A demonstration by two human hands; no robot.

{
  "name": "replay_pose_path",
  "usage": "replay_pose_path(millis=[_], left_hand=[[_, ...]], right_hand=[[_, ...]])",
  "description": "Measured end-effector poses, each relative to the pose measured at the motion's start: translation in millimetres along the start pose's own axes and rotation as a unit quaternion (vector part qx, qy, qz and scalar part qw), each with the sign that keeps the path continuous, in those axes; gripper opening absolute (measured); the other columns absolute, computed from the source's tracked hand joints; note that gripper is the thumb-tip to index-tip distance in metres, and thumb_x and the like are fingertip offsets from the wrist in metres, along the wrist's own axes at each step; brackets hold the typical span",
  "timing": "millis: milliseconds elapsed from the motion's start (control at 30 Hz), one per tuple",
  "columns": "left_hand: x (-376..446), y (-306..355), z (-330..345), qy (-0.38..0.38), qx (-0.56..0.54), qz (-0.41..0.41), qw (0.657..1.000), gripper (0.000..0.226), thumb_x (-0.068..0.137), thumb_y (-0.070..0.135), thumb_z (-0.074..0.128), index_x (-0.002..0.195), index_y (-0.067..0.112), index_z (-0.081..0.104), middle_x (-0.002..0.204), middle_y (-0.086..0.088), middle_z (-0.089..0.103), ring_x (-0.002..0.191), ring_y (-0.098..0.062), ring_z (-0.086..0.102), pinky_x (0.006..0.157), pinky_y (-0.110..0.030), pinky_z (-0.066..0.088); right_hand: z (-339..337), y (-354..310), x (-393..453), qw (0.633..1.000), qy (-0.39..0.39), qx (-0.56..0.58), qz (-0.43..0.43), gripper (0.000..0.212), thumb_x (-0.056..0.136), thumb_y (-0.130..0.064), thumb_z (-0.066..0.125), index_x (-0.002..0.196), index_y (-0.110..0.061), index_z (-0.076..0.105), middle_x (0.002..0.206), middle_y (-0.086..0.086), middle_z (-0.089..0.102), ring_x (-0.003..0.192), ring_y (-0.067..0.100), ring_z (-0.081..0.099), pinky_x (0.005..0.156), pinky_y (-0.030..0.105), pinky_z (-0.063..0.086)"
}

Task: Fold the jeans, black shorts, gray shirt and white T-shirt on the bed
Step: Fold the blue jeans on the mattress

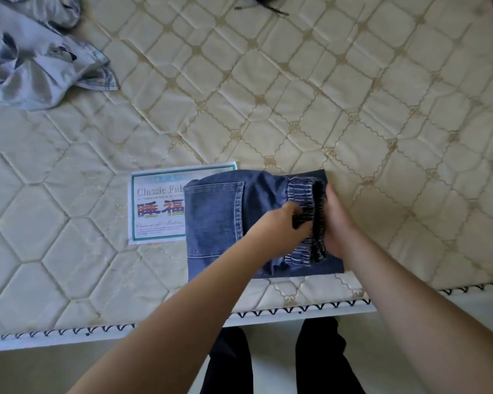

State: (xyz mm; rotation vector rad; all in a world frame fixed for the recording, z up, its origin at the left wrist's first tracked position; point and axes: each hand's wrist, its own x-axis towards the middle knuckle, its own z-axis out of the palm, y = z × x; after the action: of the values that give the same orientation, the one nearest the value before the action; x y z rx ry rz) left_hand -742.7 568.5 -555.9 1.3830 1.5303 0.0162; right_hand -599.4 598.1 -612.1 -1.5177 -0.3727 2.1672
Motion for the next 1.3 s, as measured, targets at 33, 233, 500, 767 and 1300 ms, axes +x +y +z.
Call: replay_pose_path(millis=[33,233,500,767,1300], left_hand=[[1.0,-5.9,-1.2,-0.012,-0.015,0.004,1.0,0.04,0.095,0.043,0.053,0.128,0.02,0.052,0.112,-0.002,0.065,0.098,-0.022,0.061,0.078,-0.029,0.045],[15.4,-56.3,-33.0,0.116,0.026,0.056,0.991,0.037,0.094,0.029,0.058,0.131,0.026,0.054,0.119,0.004,0.062,0.094,-0.012,0.059,0.084,-0.024,0.044],[63.7,-100.8,-71.9,0.071,0.235,0.123,0.961,0.081,0.084,0.059,0.063,0.148,0.02,0.034,0.151,-0.003,0.04,0.141,-0.023,0.033,0.119,-0.036,0.015],[65.8,-95.0,-67.8,0.014,0.25,0.15,0.956,0.059,0.085,0.062,0.057,0.129,0.025,0.046,0.108,-0.002,0.069,0.093,-0.025,0.063,0.074,-0.034,0.048],[101.6,-84.9,-29.4,0.164,0.351,0.062,0.92,0.033,0.096,0.047,0.05,0.099,0.014,0.048,0.086,-0.005,0.064,0.076,-0.031,0.063,0.057,-0.033,0.037]], right_hand=[[-3.5,1.2,0.6,1.0,-0.002,-0.018,-0.004,0.078,0.086,-0.08,0.029,0.111,-0.022,0.074,0.116,0.011,0.071,0.104,0.027,0.069,0.074,0.035,0.058],[-13.0,19.8,12.4,0.926,0.134,-0.323,-0.14,0.051,0.073,-0.05,0.079,0.116,-0.034,0.056,0.11,-0.009,0.068,0.102,0.013,0.064,0.093,0.039,0.05],[-34.1,17.6,10.7,0.969,0.052,-0.216,-0.112,0.034,0.08,-0.01,0.076,0.106,-0.03,0.064,0.101,-0.007,0.075,0.095,0.013,0.07,0.088,0.037,0.052],[-44.4,18.1,-5.0,0.978,0.024,-0.173,-0.115,0.037,0.079,-0.016,0.074,0.115,-0.014,0.064,0.11,0.004,0.073,0.104,0.022,0.068,0.086,0.034,0.051],[-20.2,27.6,12.5,0.689,0.315,-0.595,-0.269,0.07,0.091,-0.032,0.066,0.15,-0.013,0.033,0.137,0.016,0.044,0.122,0.03,0.047,0.098,0.046,0.045]])
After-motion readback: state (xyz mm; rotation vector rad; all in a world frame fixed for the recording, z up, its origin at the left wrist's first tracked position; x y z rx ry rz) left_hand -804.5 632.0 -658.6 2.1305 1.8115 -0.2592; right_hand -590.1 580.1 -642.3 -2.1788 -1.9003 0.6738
